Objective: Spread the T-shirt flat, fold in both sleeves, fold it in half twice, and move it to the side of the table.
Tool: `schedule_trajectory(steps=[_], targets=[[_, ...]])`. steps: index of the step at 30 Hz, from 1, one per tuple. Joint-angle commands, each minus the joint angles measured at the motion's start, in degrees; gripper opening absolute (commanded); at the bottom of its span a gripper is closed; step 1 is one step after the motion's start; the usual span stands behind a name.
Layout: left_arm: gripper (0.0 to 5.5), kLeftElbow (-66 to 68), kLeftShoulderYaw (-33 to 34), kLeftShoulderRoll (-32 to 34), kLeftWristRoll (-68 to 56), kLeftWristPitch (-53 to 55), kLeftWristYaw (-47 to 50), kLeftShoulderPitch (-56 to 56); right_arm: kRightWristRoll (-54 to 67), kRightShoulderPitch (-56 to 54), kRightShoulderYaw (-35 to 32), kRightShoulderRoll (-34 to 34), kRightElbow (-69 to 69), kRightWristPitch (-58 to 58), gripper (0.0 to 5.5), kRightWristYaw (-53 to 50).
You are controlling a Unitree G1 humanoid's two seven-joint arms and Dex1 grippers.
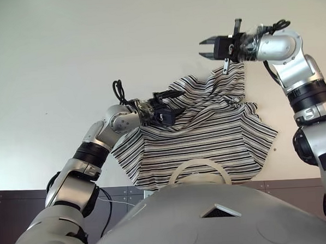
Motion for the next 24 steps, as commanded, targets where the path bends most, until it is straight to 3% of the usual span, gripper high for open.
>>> schedule_trajectory(steps=[1, 7, 14, 19, 24], targets=[[2.76, 3.2, -4.6, 1.9, 5.0, 1.9, -4.5, 2.6, -5.2, -2.3, 3.4, 2.5, 8.4, -6.2, 1.07, -2.3], [2.76, 2.9, -5.6, 2.1, 5.1, 2.5, -4.3, 2.3, -8.6, -0.5, 7.0, 3.5, 14.1, -13.0, 1.07, -0.4], [2.79, 3.5, -5.9, 1.7, 4.9, 2.6, -4.3, 1.1, -8.4, 1.2, 8.5, 5.7, 15.1, -14.7, 2.36, 2.7], [2.79, 3.9, -6.6, 1.6, 5.0, 2.3, -4.3, 0.1, -8.3, -0.2, 7.5, 10.2, 18.3, -13.6, 2.36, -0.5], [2.79, 4.0, -7.9, 1.4, 5.2, 2.1, -4.3, -0.2, -8.0, -4.6, 4.8, 16.3, 23.8, -12.8, 2.36, -9.9]])
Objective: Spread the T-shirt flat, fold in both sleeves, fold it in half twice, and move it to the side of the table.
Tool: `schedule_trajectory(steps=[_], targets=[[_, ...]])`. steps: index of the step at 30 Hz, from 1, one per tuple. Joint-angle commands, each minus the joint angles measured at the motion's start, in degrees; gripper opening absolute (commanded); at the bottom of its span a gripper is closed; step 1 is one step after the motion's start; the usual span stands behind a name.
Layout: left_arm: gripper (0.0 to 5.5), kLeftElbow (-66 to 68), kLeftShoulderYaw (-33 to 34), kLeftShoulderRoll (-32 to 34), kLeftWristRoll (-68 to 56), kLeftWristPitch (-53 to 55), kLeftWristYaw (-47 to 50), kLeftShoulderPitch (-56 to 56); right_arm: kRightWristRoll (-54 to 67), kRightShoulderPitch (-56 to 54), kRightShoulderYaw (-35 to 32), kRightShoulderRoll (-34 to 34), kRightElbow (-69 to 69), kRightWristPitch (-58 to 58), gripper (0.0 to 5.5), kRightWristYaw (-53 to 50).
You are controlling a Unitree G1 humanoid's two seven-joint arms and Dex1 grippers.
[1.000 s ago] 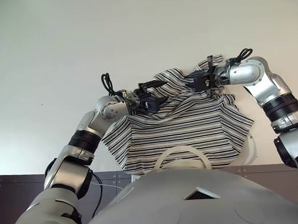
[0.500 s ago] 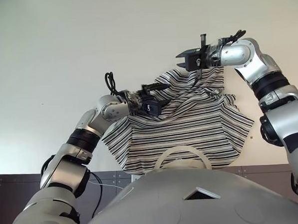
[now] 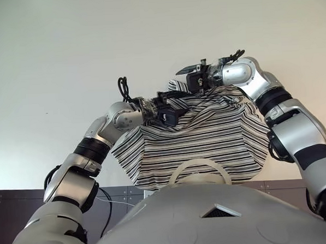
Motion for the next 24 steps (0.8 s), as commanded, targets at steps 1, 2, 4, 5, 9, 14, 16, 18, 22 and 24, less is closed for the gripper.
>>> schedule_trajectory(steps=[1, 2, 4, 5, 9, 14, 16, 18, 22, 24], targets=[[2.79, 3.3, -4.3, 0.9, 5.0, 2.1, -4.3, 2.9, 2.3, -4.6, -3.8, 3.5, 2.6, 0.7, 2.36, -4.1], [2.79, 3.2, -4.3, 0.9, 4.9, 2.3, -4.2, 3.0, 5.4, -5.1, -6.1, 4.1, 1.7, 1.1, 2.36, -2.2], [2.79, 3.3, -4.1, 0.9, 4.9, 2.8, -3.7, 3.1, 9.8, -5.4, -9.0, 4.0, -0.8, 1.5, 2.36, 1.8], [2.79, 3.6, -3.6, 0.8, 5.2, 3.4, -2.7, 3.0, 10.7, -5.5, -9.8, 2.9, -2.2, 1.3, 2.36, 2.7], [2.79, 5.9, -0.8, -1.2, 4.9, 7.5, 1.3, 0.5, 8.7, -7.3, -12.0, -2.9, -4.9, -0.7, 2.36, -1.4], [2.79, 12.0, 4.1, -4.0, 3.3, 15.6, 6.6, -5.2, 9.9, -6.1, -16.5, -10.7, -9.4, -0.5, 2.36, -4.1], [2.79, 14.4, 5.2, -4.2, 3.3, 18.1, 7.3, -6.6, 10.8, -3.4, -17.2, -12.7, -12.8, -0.1, 2.36, -3.2], [2.79, 17.0, 5.6, -4.3, 3.4, 20.2, 6.9, -7.5, 11.7, 0.0, -17.6, -14.1, -17.0, 1.1, 2.36, -2.0], [2.79, 21.9, 5.5, -3.9, 4.3, 22.0, 7.5, -8.6, 13.4, 6.5, -17.8, -16.2, -25.2, 4.8, 2.36, 0.8], [2.79, 24.1, 6.2, -4.3, 3.5, 22.6, 8.1, -9.3, 13.4, 8.9, -17.8, -17.3, -26.7, 6.5, 2.36, 1.7]])
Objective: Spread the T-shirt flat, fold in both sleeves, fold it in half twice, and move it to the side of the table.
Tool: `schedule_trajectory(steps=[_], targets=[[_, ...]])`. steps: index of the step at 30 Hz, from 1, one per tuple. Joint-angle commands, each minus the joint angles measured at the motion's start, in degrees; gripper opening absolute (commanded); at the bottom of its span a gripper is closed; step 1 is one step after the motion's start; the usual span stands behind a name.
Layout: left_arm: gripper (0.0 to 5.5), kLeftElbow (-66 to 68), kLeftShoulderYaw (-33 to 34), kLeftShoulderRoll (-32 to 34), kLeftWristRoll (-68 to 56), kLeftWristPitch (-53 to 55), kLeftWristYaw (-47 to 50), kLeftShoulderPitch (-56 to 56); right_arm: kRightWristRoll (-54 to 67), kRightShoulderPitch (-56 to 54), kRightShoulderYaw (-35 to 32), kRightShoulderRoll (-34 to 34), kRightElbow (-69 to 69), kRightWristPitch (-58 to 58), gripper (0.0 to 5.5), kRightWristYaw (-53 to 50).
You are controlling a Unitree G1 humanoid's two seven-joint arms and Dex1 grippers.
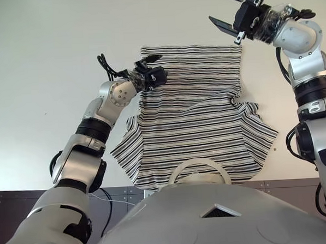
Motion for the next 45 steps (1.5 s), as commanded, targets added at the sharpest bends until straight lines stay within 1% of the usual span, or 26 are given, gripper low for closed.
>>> schedule_trajectory(steps=[1, 3, 6, 10, 13, 16, 20, 23, 24, 26, 28, 30, 31, 33, 35, 37, 39, 43, 45], targets=[[2.79, 8.3, -0.2, 0.5, 1.8, 5.0, -0.4, 1.9, -0.6, 3.9, 0.4, -2.5, -2.7, 3.0, 2.36, 1.6], [2.79, 10.9, 0.4, -0.3, 1.2, 4.6, 0.3, 0.2, -3.5, 3.7, 2.1, -2.3, 0.7, 3.7, 2.36, 0.8], [2.79, 14.8, 1.3, -2.1, -0.4, 1.4, -0.8, -3.4, -10.8, -0.7, 6.7, 0.0, 13.5, 3.3, 2.36, -3.5], [2.79, 20.5, 1.0, -3.7, -0.4, -2.2, -1.8, -8.2, -17.0, -6.9, 10.4, 3.0, 27.5, 4.0, 2.36, -9.9], [2.79, 24.9, 0.9, -4.6, 0.5, -3.0, -0.3, -11.2, -21.3, -9.8, 13.2, 3.9, 33.7, 5.3, 2.36, -14.6], [2.79, 28.4, 0.7, -4.8, 1.4, -2.8, 2.3, -12.9, -23.3, -11.6, 14.5, 4.2, 36.6, 6.0, 2.36, -17.6], [2.79, 31.2, 2.0, -5.8, 0.6, -3.0, 5.3, -14.7, -23.3, -13.1, 13.8, 4.8, 37.8, 5.6, 2.36, -21.8], [2.79, 29.2, 6.8, -6.1, -4.3, -6.3, 5.1, -16.2, -20.7, -14.0, 11.0, 4.4, 36.7, 2.2, 2.36, -24.3], [2.79, 26.4, 8.7, -5.3, -6.3, -7.5, 4.6, -16.4, -18.9, -14.0, 9.2, 3.5, 35.5, 0.0, 2.36, -24.3], [2.79, 13.7, 13.3, -2.1, -12.5, -7.4, 0.1, -14.0, -12.6, -12.0, 4.1, 0.8, 30.8, -4.8, 2.36, -21.5], [2.79, -3.7, 17.9, 2.0, -18.7, -2.4, -4.7, -8.2, -5.8, -6.6, -0.6, -2.3, 22.4, -6.8, 2.36, -17.8], [2.79, -20.0, 22.7, 6.2, -24.9, 6.5, -8.0, -0.8, 1.8, 3.0, -5.3, -5.3, 7.7, -3.0, 2.36, -15.1], [2.79, -27.5, 25.7, 8.7, -27.9, 11.1, -9.5, 5.2, 6.2, 9.9, -8.3, -6.7, -2.0, 1.4, 2.36, -14.6], [2.79, -40.5, 33.6, 12.1, -34.1, 19.1, -11.7, 22.1, 12.8, 24.2, -13.5, -8.2, -19.7, 10.4, 2.36, -15.0], [2.79, -49.7, 42.5, 11.5, -40.1, 26.6, -12.4, 38.4, 16.2, 36.1, -18.7, -8.8, -30.9, 16.6, 2.36, -16.1], [2.79, -56.9, 48.2, 10.1, -45.0, 32.2, -12.7, 49.0, 18.0, 42.7, -23.8, -9.3, -36.3, 21.0, 2.36, -16.9], [2.79, -61.1, 50.0, 10.0, -48.1, 33.6, -15.6, 56.3, 19.8, 45.8, -28.5, -9.8, -39.4, 25.3, 2.36, -17.4], [2.79, -63.8, 54.4, 7.9, -52.3, 35.1, -20.8, 69.4, 22.0, 49.4, -33.3, -9.4, -45.2, 32.7, 2.36, -18.2], [2.79, -65.6, 54.7, 6.4, -53.6, 35.9, -22.5, 75.5, 22.2, 52.2, -35.0, -8.2, -47.3, 34.8, 2.36, -19.0]])
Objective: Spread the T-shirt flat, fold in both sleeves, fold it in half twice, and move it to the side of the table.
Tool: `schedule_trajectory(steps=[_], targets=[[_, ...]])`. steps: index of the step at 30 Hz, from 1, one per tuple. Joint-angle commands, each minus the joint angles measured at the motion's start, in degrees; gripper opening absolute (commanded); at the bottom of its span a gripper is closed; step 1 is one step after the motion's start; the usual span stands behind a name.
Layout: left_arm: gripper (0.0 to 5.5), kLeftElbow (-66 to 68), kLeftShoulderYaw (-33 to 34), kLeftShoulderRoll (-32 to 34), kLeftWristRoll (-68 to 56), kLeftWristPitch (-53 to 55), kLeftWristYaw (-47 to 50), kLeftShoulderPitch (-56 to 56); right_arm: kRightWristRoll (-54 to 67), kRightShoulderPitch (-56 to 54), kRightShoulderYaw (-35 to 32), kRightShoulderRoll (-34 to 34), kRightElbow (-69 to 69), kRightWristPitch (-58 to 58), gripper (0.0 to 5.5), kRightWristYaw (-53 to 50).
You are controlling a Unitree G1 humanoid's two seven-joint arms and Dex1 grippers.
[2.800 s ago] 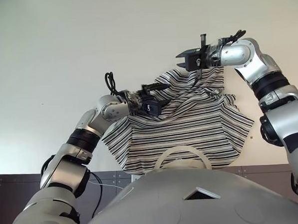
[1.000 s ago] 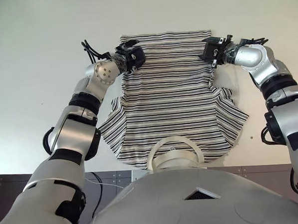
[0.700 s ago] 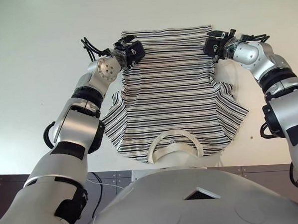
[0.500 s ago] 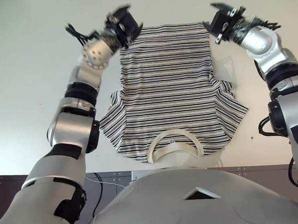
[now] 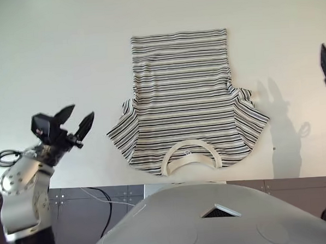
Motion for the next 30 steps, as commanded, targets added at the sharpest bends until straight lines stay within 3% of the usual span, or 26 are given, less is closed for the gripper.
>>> schedule_trajectory(steps=[1, 13, 30], targets=[[2.79, -3.4, 0.8, -2.3, -2.0, 1.7, -3.0, 9.2, 0.5, 4.5, -2.5, 1.9, -4.0, 4.2, 2.36, -1.0], [2.79, 5.9, -9.5, -13.1, -3.4, 8.9, 6.2, 3.1, -2.6, -1.7, 1.4, 3.4, -0.1, 4.9, 2.36, -1.0], [0.12, 5.9, -9.0, -9.8, -8.0, 9.1, 1.7, 0.9, -5.6, -3.2, 3.1, 5.6, 1.0, 3.2, 2.39, -1.8]])
